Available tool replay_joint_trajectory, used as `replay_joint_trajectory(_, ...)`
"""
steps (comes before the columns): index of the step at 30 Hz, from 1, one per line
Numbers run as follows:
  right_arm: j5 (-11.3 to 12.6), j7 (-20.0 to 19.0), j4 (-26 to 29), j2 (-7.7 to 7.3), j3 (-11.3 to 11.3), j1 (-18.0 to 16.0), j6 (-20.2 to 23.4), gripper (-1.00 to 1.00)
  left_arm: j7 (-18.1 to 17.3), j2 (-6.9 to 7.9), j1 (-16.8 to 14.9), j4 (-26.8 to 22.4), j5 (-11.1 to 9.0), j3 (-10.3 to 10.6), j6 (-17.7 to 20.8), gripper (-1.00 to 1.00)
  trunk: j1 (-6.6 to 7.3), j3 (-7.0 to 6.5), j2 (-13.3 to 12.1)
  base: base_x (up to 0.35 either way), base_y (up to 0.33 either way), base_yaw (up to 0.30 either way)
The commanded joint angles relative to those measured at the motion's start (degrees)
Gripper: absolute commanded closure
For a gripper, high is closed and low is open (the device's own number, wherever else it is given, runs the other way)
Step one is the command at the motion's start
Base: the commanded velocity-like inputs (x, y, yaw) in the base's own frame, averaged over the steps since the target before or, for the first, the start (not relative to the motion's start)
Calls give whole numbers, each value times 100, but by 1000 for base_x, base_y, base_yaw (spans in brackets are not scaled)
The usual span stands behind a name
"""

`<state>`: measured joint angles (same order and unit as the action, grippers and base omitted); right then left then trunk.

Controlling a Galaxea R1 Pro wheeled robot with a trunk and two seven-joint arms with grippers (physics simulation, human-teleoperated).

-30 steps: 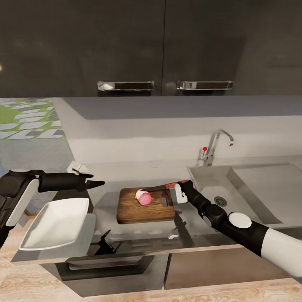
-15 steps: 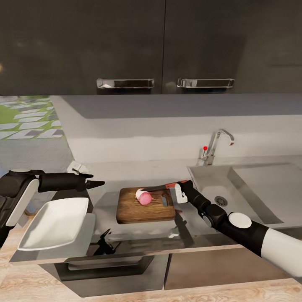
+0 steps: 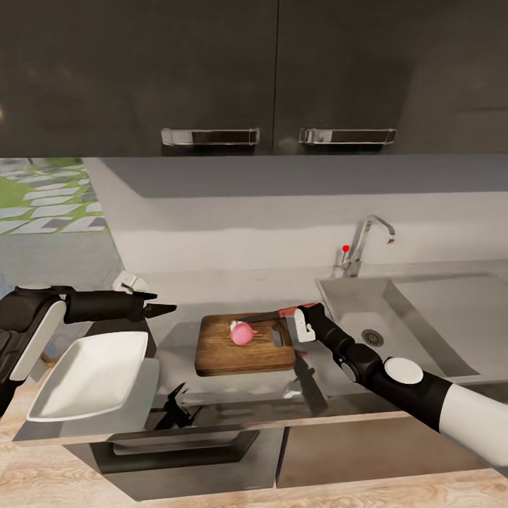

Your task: In the kitchen, take the Vidalia onion out of the sink, dice it on the chopping board with the paring knife, put the diced onion into the bowl on the countertop, then place both the paring knife and the chopping board into the sink.

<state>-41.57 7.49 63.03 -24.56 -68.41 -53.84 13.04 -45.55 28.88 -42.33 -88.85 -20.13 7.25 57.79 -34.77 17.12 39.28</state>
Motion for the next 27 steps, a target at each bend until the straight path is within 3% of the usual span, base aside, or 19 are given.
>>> replay_joint_trajectory(1,-53,24,6,-5,-32,-13,59,100,-15,2,-7,-1,1,7,22,-100,-24,27,48,0,0,0)
replay_joint_trajectory(17,-53,24,7,-5,-32,-12,60,100,-13,4,-7,-9,6,8,22,-100,-68,63,128,0,0,0)
replay_joint_trajectory(27,-53,24,8,-5,-32,-12,59,100,-15,-5,-10,-9,4,14,22,-100,130,-99,-233,0,0,0)
